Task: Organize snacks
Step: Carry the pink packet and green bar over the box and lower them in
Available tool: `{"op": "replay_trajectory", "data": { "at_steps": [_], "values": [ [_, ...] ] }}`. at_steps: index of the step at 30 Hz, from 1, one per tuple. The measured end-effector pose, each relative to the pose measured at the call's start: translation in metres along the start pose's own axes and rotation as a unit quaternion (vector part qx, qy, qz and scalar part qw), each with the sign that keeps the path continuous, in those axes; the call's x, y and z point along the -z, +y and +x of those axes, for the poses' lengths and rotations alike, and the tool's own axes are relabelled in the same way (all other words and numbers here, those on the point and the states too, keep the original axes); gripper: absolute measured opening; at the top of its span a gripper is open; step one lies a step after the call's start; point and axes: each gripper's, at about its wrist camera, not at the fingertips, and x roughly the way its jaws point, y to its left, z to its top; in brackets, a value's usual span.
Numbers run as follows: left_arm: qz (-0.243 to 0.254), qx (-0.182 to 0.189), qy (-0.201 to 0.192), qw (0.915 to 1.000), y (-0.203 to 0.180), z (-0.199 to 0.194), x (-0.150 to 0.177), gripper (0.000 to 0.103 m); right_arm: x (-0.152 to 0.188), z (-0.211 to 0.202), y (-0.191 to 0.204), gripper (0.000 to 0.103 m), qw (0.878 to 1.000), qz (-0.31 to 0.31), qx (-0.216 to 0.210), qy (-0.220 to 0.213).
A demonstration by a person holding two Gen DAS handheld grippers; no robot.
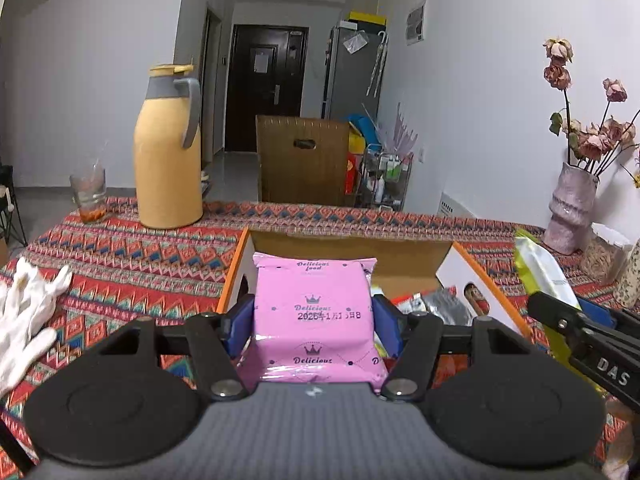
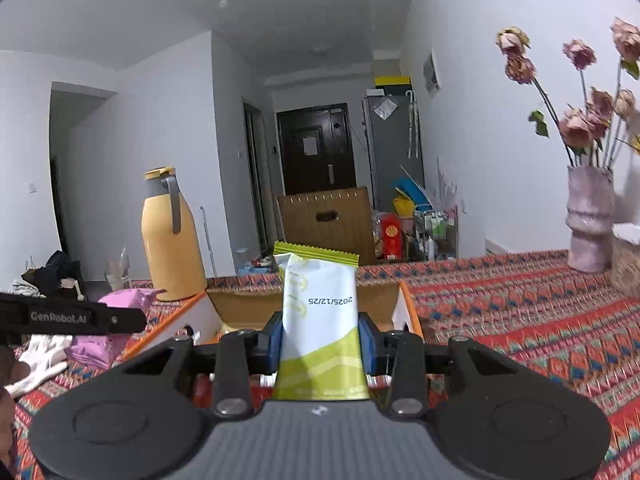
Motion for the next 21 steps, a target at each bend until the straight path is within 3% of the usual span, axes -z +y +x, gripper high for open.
{"op": "replay_trajectory", "data": {
  "at_steps": [11, 21],
  "values": [
    [-0.002, -0.013, -0.005, 0.9999, -0.012, 0.046, -0.029, 0.063, -0.027, 0.074, -0.008, 0.037, 1.000, 0.014, 0.007, 0.016],
    [0.001, -0.030, 0.008, 0.9995, -0.008, 0.096, -0.014, 0.063, -0.006, 0.125, -0.026, 0.037, 0.998, 0.039, 0.021, 0.048]
  ]
}}
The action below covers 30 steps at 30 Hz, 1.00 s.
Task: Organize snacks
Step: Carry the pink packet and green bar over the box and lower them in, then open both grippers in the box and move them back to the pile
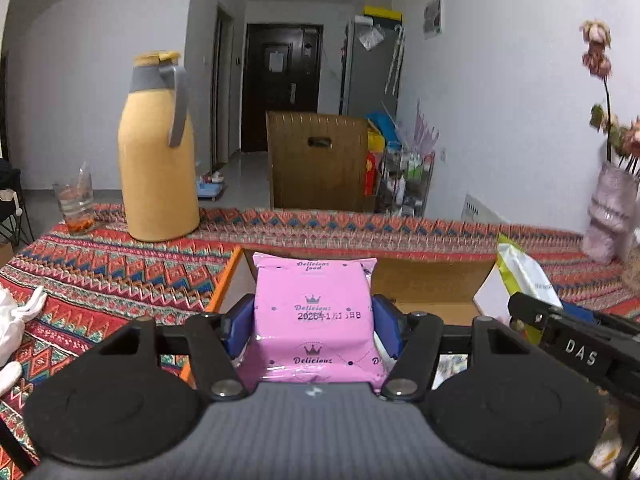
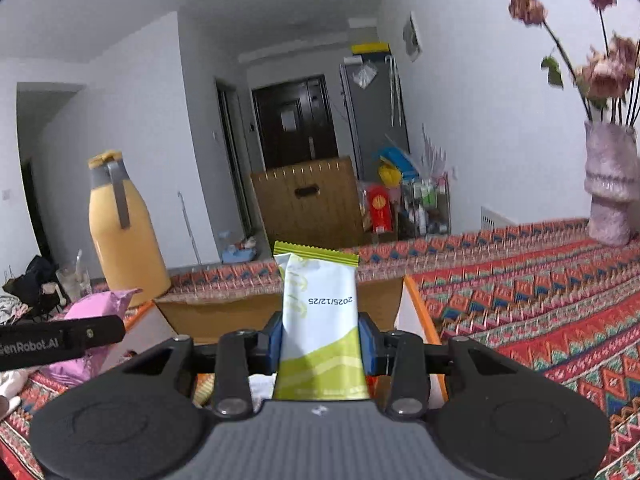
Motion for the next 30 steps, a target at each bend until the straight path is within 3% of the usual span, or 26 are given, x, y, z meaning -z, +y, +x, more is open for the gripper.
{"op": "replay_trajectory", "data": {
  "at_steps": [9, 11, 16, 17, 30],
  "values": [
    [-0.008, -0.002, 0.014, 0.9999, 0.004, 0.008, 0.010, 0.064, 0.010, 0.010, 0.006, 0.041, 1.000, -0.011, 0.001, 0.021],
    [-0.011, 0.000, 0.007, 0.9999, 0.005, 0.005, 0.009, 0.081, 0.010, 0.008, 0.007, 0.044, 1.000, -0.012, 0.002, 0.019],
    [-0.016, -0.008, -0.014, 0.9997, 0.004, -0.003, 0.010, 0.103, 0.011, 0.004, 0.006, 0.091, 1.000, -0.011, 0.007, 0.013],
    [-0.018, -0.012, -0.017, 0.9996, 0.004, -0.004, 0.010, 0.103, 0.011, 0.003, 0.006, 0.102, 1.000, -0.011, 0.008, 0.011],
    [-0.032, -0.009, -0.003, 0.9995, 0.012, -0.005, 0.008, 0.103, 0.015, -0.002, 0.005, 0.103, 1.000, -0.013, 0.014, 0.009]
  ]
}}
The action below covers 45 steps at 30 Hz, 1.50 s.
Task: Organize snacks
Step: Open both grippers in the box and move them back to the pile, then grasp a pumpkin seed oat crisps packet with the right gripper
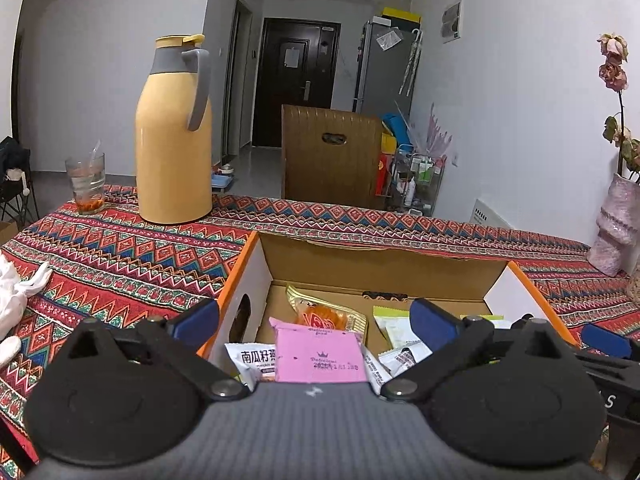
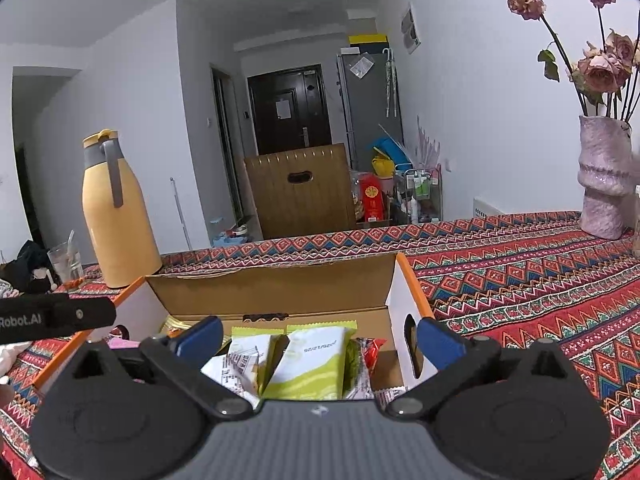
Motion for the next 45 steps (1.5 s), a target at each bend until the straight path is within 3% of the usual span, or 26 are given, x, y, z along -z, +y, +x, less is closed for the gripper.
{"op": "replay_trajectory", "data": {
  "at_steps": [21, 33, 45],
  "values": [
    [0.009, 0.007, -0.002, 0.9999, 0.006, -0.047, -0.007, 0.103, -0.008, -0.057, 0.012, 0.103, 0.999, -0.044, 0.001, -0.022],
    [0.027, 0.004, 0.042, 0.9987, 0.040, -0.068, 0.033, 0.103, 0.033, -0.094, 0.008, 0.103, 0.999, -0.033, -0.009, 0.034],
    [0.023, -0.010, 0.063, 0.9977, 0.064, -0.057, 0.063, 0.103, 0.067, -0.092, 0.001, 0.103, 0.993, -0.016, 0.002, 0.115]
  ]
}}
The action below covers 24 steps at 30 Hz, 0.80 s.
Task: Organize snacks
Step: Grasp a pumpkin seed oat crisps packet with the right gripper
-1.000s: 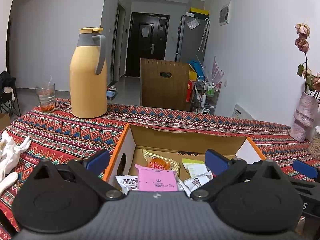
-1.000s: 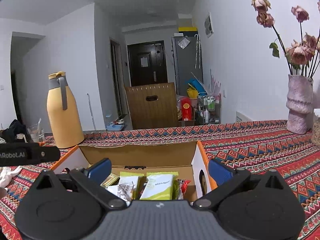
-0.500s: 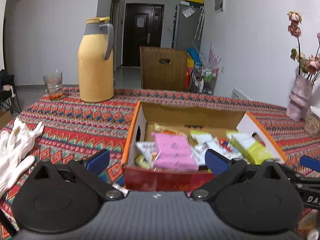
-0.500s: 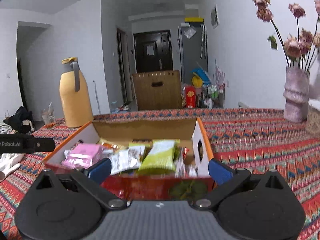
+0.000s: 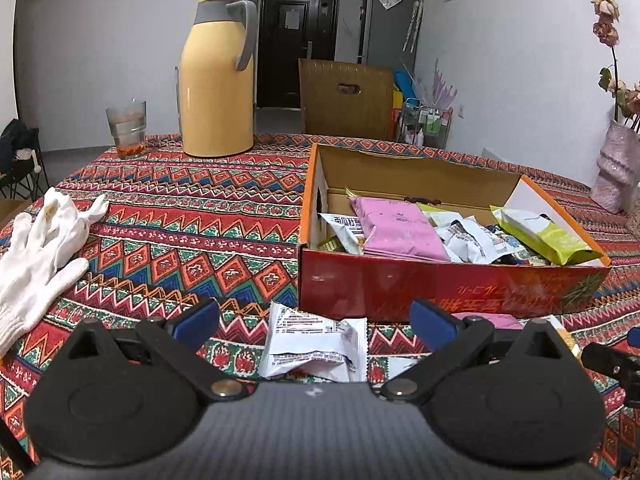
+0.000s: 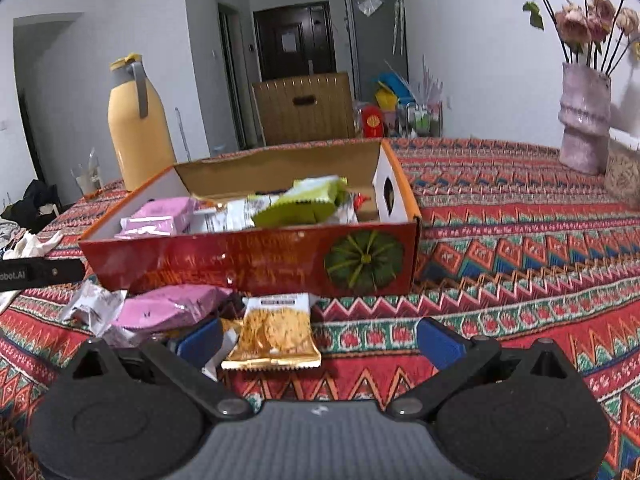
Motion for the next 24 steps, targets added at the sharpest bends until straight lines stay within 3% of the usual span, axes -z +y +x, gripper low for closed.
{"op": "replay_trajectory", "data": {
  "at_steps": [10, 12, 18, 24],
  "values": [
    [-0.005, 0.006, 0.003, 1.0000, 0.002, 0.007, 0.009, 0.103, -0.016, 0.025, 0.016, 0.100, 1.000, -0.022, 0.008, 0.019],
    [-0.012, 0.010, 0.004, 0.9999, 0.005, 0.007, 0.009, 0.103, -0.018, 0.034, 0.020, 0.088, 0.999, -0.029, 0.014, 0.025],
    [-0.021, 0.018, 0.010, 0.9996, 0.009, 0.009, 0.009, 0.103, -0.014, 0.055, 0.023, 0.074, 0.998, -0.026, 0.010, 0.050],
    [-0.027, 0.023, 0.008, 0.9993, 0.010, 0.008, 0.009, 0.103, -0.009, 0.059, 0.015, 0.057, 0.999, -0.010, 0.008, 0.045]
  ]
}}
